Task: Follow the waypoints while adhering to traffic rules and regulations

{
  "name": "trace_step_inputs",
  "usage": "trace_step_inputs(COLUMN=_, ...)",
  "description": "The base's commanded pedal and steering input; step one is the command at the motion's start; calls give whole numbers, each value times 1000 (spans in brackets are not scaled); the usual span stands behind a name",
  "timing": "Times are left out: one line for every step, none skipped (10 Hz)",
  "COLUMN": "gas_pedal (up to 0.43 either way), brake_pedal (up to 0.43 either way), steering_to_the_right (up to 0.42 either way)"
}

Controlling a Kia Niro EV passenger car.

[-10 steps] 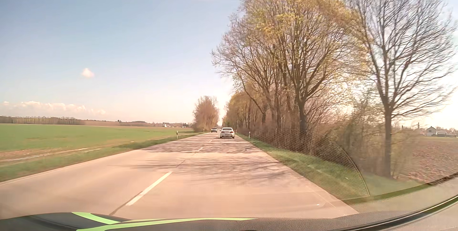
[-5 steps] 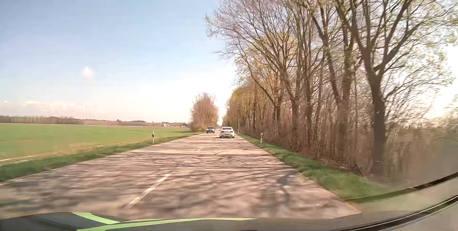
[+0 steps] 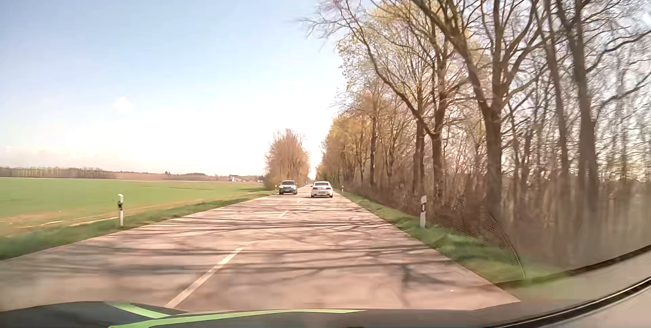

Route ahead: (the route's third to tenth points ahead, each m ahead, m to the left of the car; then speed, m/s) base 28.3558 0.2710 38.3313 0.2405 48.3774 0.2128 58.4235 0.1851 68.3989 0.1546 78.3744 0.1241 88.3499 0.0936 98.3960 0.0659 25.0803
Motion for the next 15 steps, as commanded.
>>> trace_step_inputs(gas_pedal=287, brake_pedal=0, steering_to_the_right=1)
trace_step_inputs(gas_pedal=280, brake_pedal=0, steering_to_the_right=1)
trace_step_inputs(gas_pedal=280, brake_pedal=0, steering_to_the_right=1)
trace_step_inputs(gas_pedal=268, brake_pedal=0, steering_to_the_right=1)
trace_step_inputs(gas_pedal=228, brake_pedal=0, steering_to_the_right=0)
trace_step_inputs(gas_pedal=177, brake_pedal=0, steering_to_the_right=0)
trace_step_inputs(gas_pedal=130, brake_pedal=0, steering_to_the_right=0)
trace_step_inputs(gas_pedal=98, brake_pedal=0, steering_to_the_right=0)
trace_step_inputs(gas_pedal=47, brake_pedal=0, steering_to_the_right=1)
trace_step_inputs(gas_pedal=0, brake_pedal=0, steering_to_the_right=0)
trace_step_inputs(gas_pedal=0, brake_pedal=0, steering_to_the_right=0)
trace_step_inputs(gas_pedal=0, brake_pedal=0, steering_to_the_right=0)
trace_step_inputs(gas_pedal=0, brake_pedal=0, steering_to_the_right=0)
trace_step_inputs(gas_pedal=0, brake_pedal=0, steering_to_the_right=0)
trace_step_inputs(gas_pedal=0, brake_pedal=0, steering_to_the_right=0)
